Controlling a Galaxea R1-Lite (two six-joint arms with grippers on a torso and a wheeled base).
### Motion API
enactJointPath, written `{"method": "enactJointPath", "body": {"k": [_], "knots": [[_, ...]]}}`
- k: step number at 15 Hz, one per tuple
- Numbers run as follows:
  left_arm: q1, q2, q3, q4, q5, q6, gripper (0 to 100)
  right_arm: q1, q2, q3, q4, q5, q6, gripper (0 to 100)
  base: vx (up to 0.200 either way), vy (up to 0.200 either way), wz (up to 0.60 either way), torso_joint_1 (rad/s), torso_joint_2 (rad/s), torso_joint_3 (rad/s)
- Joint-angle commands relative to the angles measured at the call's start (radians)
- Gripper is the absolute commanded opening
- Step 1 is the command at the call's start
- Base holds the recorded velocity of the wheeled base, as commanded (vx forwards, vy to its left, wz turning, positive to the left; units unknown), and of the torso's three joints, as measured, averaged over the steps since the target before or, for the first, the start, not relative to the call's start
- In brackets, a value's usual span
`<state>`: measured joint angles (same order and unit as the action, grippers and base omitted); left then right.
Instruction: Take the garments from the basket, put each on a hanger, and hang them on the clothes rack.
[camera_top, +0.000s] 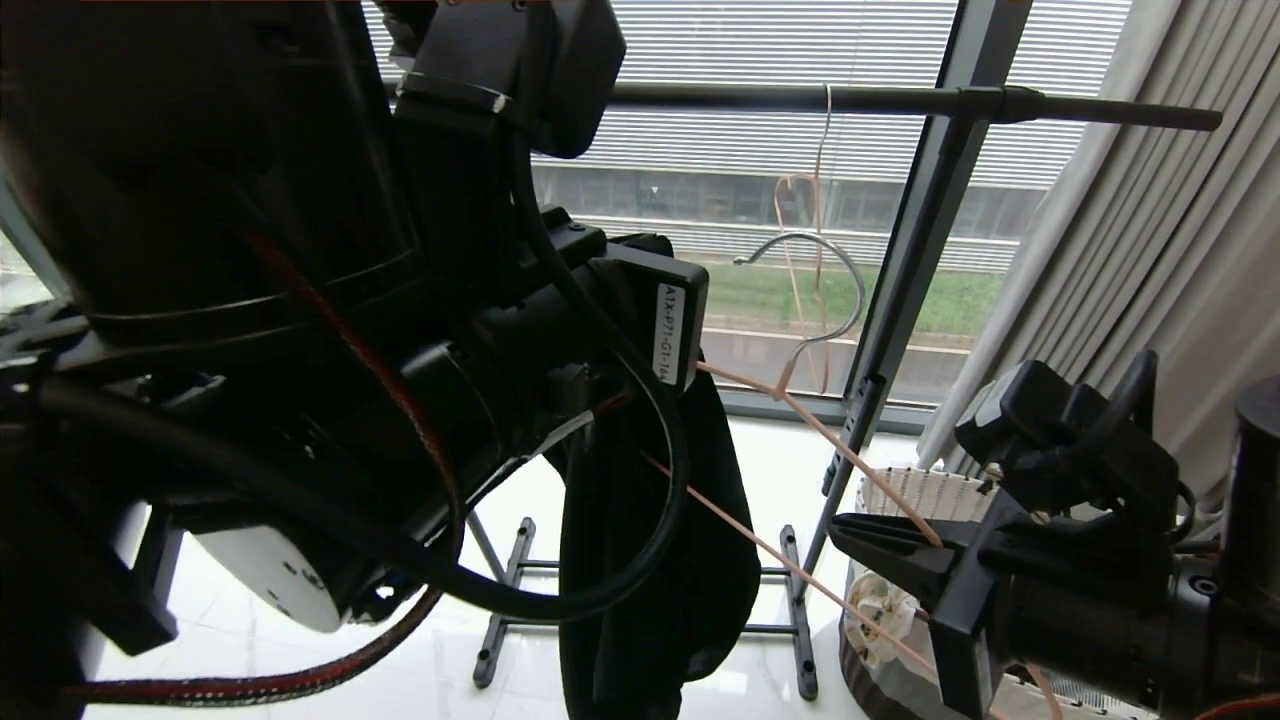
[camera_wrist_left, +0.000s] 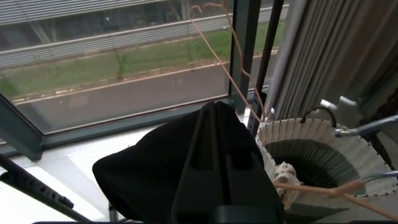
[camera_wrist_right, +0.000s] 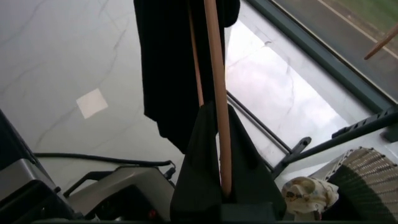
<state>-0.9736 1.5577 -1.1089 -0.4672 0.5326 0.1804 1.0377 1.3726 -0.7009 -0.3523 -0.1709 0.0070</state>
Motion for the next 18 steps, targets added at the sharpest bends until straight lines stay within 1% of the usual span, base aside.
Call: {"method": "enactJointPath", "body": {"k": [1, 3, 6, 10, 11, 16, 18], "knots": [[-0.028, -0.001, -0.002, -0.001, 0.0, -0.001, 0, -0.008, 0.043, -0.014, -0.008, 0.001, 0.001, 0, 0.0, 0.0, 0.0, 0.0, 0.0, 0.0], [-0.053, -0.001, 0.0, 0.001, 0.0, -0.002, 0, -0.01, 0.082, -0.035, -0.017, -0.001, 0.002, 0, 0.0, 0.0, 0.0, 0.0, 0.0, 0.0], [-0.056, -0.002, 0.001, 0.002, 0.001, -0.002, 0, -0.031, 0.115, -0.042, -0.057, -0.001, 0.007, 0, 0.0, 0.0, 0.0, 0.0, 0.0, 0.0], [-0.056, -0.047, 0.054, 0.002, 0.003, -0.002, 0, -0.07, 0.117, -0.046, -0.057, -0.007, 0.004, 0, 0.0, 0.0, 0.0, 0.0, 0.0, 0.0], [-0.054, -0.059, 0.054, 0.002, 0.003, -0.002, 100, -0.079, 0.115, -0.046, -0.059, -0.007, 0.002, 0, 0.0, 0.0, 0.0, 0.0, 0.0, 0.0], [-0.054, -0.091, 0.055, 0.002, 0.003, 0.001, 100, -0.084, 0.12, -0.046, -0.083, -0.009, -0.004, 0, 0.0, 0.0, 0.0, 0.0, 0.0, 0.0], [-0.054, -0.091, 0.055, 0.002, 0.003, 0.001, 100, -0.084, 0.118, -0.046, -0.085, -0.033, -0.002, 0, 0.0, 0.0, 0.0, 0.0, 0.0, 0.0]]}}
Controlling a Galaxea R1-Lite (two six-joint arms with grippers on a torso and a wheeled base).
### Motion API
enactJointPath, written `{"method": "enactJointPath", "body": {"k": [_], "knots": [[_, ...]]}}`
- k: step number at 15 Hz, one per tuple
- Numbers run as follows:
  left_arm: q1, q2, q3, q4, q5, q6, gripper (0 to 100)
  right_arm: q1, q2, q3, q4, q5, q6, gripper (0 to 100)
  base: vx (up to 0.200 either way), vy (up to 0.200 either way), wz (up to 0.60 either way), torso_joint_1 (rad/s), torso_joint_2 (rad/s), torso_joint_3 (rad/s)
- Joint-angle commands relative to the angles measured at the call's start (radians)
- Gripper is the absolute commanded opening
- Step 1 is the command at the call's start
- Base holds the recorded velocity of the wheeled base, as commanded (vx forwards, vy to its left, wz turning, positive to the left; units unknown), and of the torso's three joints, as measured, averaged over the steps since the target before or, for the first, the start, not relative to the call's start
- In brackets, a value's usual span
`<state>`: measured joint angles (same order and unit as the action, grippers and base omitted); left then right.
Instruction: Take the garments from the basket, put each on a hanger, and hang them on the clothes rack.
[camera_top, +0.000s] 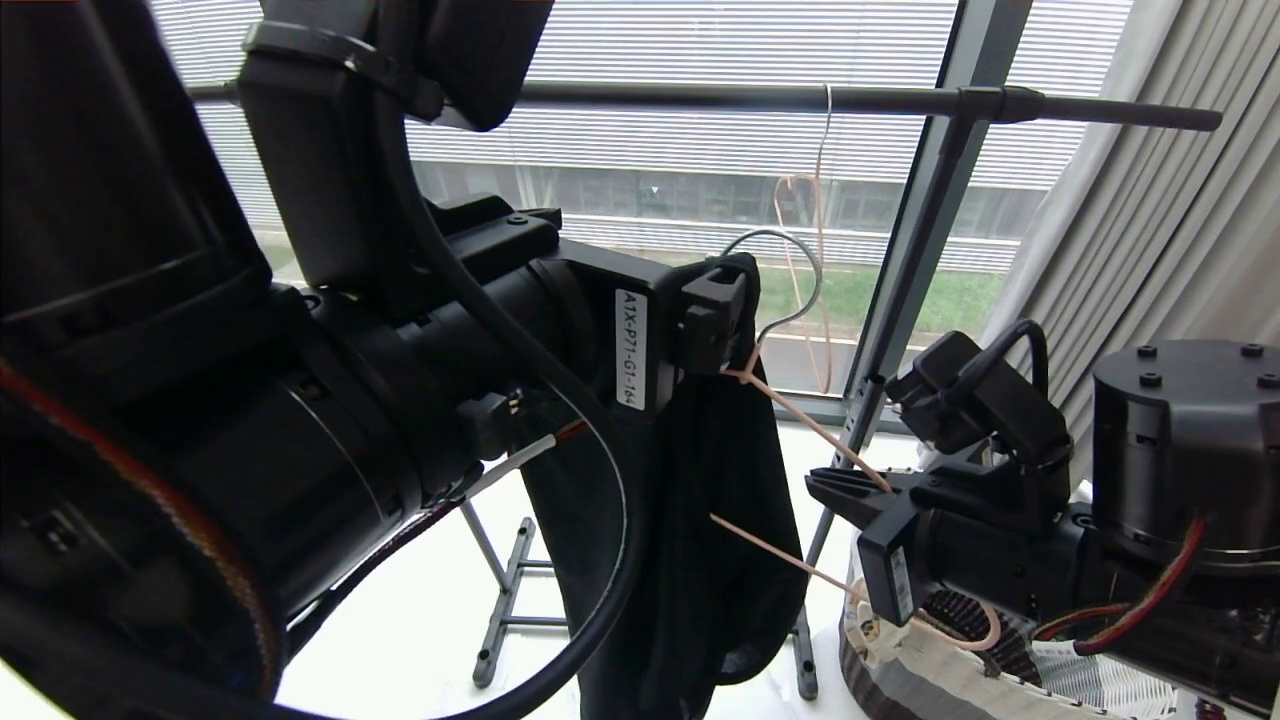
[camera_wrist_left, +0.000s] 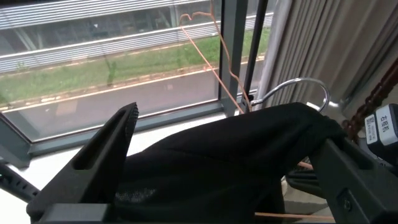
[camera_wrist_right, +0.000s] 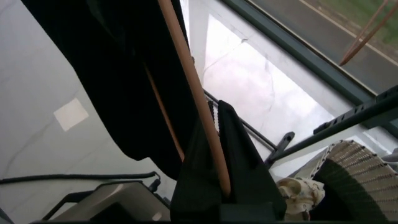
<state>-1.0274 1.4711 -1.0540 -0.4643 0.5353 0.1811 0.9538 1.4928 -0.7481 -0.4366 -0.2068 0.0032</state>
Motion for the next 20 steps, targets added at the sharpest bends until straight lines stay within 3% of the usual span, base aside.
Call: {"method": "enactJointPath", "body": {"k": [1, 5, 10, 13, 16, 18, 20], "knots": [[0.0, -0.008, 0.002, -0.001, 0.002, 0.001, 100, -0.001, -0.003, 0.001, -0.002, -0.016, 0.001, 0, 0.0, 0.0, 0.0, 0.0, 0.0, 0.0], [0.046, -0.049, 0.032, 0.013, 0.002, 0.046, 100, -0.012, -0.02, 0.0, -0.002, -0.02, 0.0, 0, 0.0, 0.0, 0.0, 0.0, 0.0, 0.0], [0.038, -0.083, -0.026, 0.251, -0.107, 0.069, 100, -0.012, -0.019, -0.005, -0.002, -0.019, -0.031, 0, 0.0, 0.0, 0.0, 0.0, 0.0, 0.0], [0.038, -0.071, -0.103, 0.271, -0.133, 0.066, 100, -0.012, -0.022, -0.005, -0.002, -0.02, -0.032, 0, 0.0, 0.0, 0.0, 0.0, 0.0, 0.0], [0.067, -0.08, -0.095, 0.296, -0.152, 0.067, 100, -0.01, -0.023, -0.005, -0.002, -0.02, -0.043, 0, 0.0, 0.0, 0.0, 0.0, 0.0, 0.0], [0.095, -0.107, -0.055, 0.296, -0.17, 0.071, 100, -0.012, -0.048, 0.0, -0.001, -0.017, -0.08, 0, 0.0, 0.0, 0.0, 0.0, 0.0, 0.0], [0.101, -0.215, 0.097, 0.296, -0.279, 0.13, 100, -0.027, -0.089, 0.033, 0.009, 0.01, -0.223, 0, 0.0, 0.0, 0.0, 0.0, 0.0, 0.0]]}}
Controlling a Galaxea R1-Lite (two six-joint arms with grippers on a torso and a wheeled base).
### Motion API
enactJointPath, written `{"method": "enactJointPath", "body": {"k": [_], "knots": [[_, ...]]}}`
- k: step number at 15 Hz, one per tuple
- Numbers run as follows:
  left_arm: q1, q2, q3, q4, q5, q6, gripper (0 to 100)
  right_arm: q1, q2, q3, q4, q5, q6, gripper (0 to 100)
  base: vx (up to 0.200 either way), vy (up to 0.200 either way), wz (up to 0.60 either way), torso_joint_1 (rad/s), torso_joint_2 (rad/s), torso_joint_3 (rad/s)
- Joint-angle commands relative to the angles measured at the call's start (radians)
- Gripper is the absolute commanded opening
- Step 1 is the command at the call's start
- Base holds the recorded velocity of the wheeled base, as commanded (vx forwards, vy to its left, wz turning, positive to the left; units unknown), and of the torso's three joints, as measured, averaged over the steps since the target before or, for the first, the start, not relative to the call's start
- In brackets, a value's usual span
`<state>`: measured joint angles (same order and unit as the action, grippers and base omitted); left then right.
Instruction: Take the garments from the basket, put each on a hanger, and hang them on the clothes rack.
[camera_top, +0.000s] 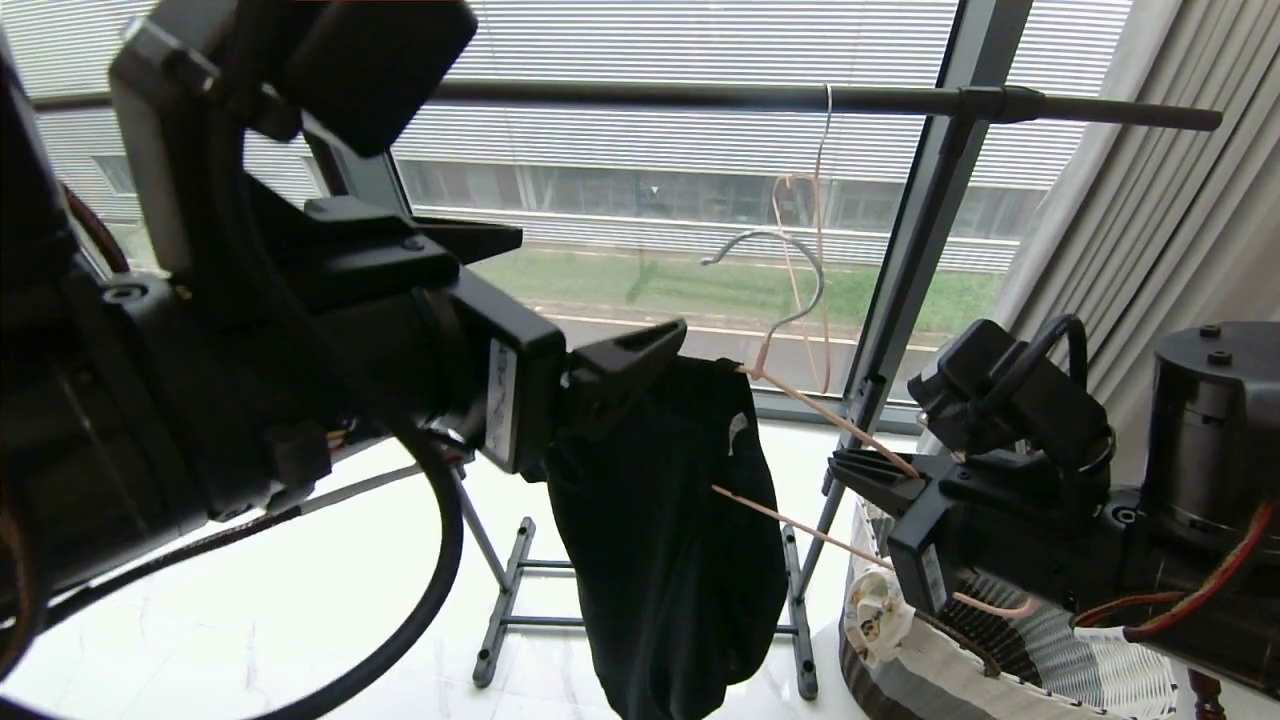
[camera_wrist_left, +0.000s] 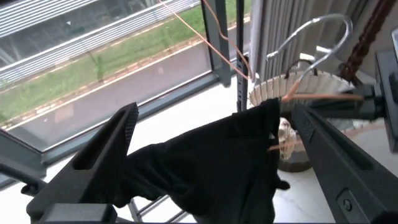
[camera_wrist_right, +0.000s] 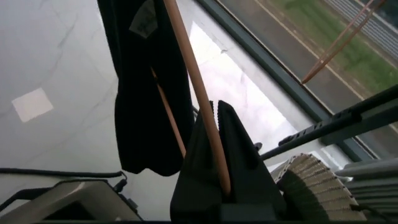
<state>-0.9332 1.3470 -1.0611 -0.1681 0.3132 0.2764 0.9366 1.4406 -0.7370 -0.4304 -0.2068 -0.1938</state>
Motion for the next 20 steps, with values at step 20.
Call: {"method": "enactJointPath", "body": {"k": [20], "knots": [[0.062, -0.155, 0.521, -0.001, -0.447, 0.277, 100, 0.199, -0.051, 0.024, 0.208, 0.251, -0.306, 0, 0.0, 0.0, 0.0, 0.0, 0.0, 0.0]]}}
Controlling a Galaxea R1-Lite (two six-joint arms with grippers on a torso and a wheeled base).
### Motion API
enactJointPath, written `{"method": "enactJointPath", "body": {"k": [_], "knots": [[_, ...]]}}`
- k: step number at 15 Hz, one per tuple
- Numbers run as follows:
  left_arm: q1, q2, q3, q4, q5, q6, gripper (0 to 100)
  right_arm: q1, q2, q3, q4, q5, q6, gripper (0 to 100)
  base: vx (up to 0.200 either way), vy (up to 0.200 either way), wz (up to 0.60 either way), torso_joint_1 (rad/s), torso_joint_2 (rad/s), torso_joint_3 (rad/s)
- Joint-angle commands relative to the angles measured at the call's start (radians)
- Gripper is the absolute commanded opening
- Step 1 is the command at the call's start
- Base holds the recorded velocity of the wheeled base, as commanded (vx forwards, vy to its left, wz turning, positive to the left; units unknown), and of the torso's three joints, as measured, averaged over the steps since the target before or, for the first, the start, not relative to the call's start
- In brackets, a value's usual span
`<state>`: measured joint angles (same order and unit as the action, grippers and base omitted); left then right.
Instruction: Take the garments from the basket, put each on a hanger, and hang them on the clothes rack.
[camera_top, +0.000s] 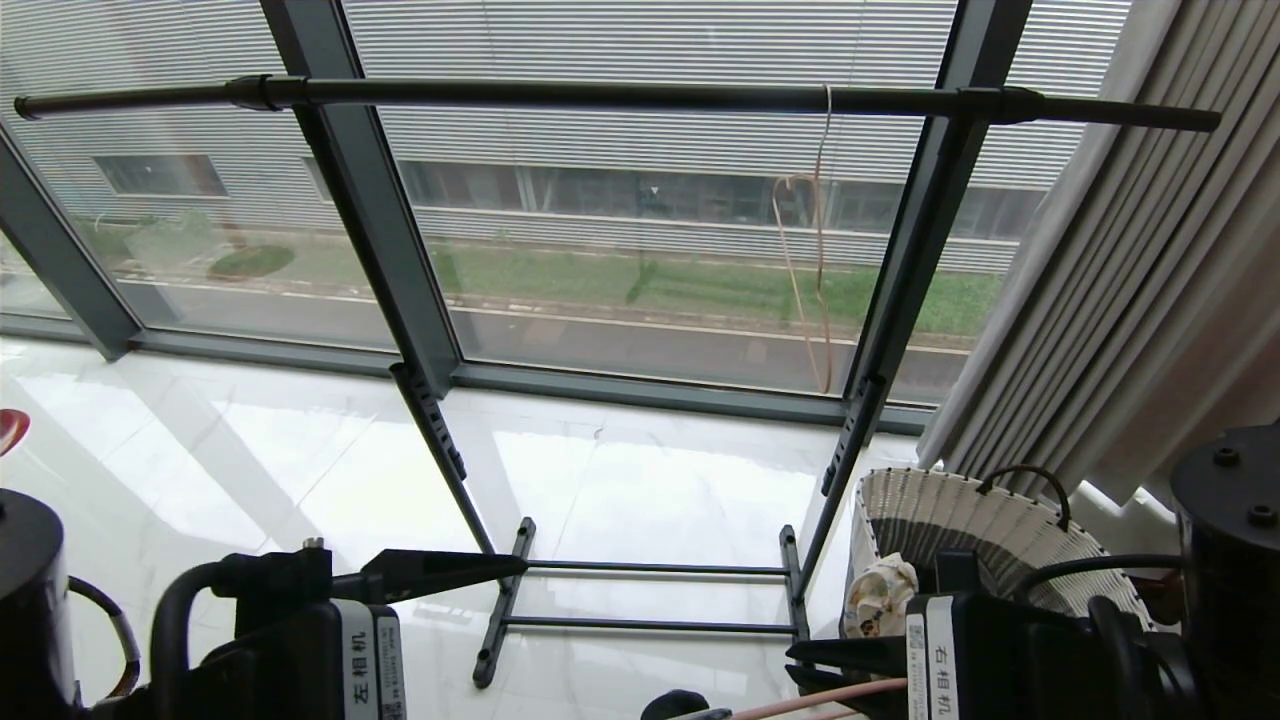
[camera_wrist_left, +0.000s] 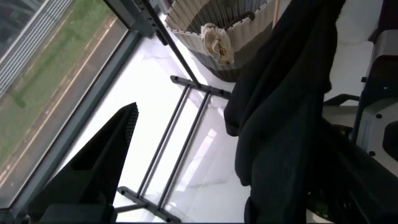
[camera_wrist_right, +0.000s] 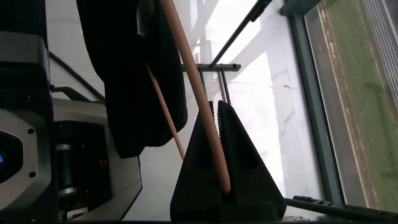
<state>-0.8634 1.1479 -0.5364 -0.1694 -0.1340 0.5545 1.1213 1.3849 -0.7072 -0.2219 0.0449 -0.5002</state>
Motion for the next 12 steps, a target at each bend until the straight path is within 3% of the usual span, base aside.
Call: {"method": "enactJointPath", "body": {"k": [1, 6, 7, 12], "knots": [[-0.008, 0.049, -0.001, 0.001, 0.001, -0.001, 100, 0.015, 0.008, -0.011, -0.001, -0.002, 0.0, 0, 0.0, 0.0, 0.0, 0.0, 0.0, 0.0], [-0.003, 0.072, -0.002, 0.001, 0.005, -0.002, 100, 0.041, 0.034, -0.049, -0.001, -0.002, 0.003, 0, 0.0, 0.0, 0.0, 0.0, 0.0, 0.0], [-0.003, 0.07, -0.002, 0.001, 0.005, -0.002, 0, 0.041, 0.034, -0.049, -0.001, -0.002, 0.003, 0, 0.0, 0.0, 0.0, 0.0, 0.0, 0.0], [-0.006, 0.059, -0.002, -0.001, -0.006, -0.004, 0, 0.041, 0.033, -0.049, -0.001, -0.002, 0.003, 0, 0.0, 0.0, 0.0, 0.0, 0.0, 0.0]]}}
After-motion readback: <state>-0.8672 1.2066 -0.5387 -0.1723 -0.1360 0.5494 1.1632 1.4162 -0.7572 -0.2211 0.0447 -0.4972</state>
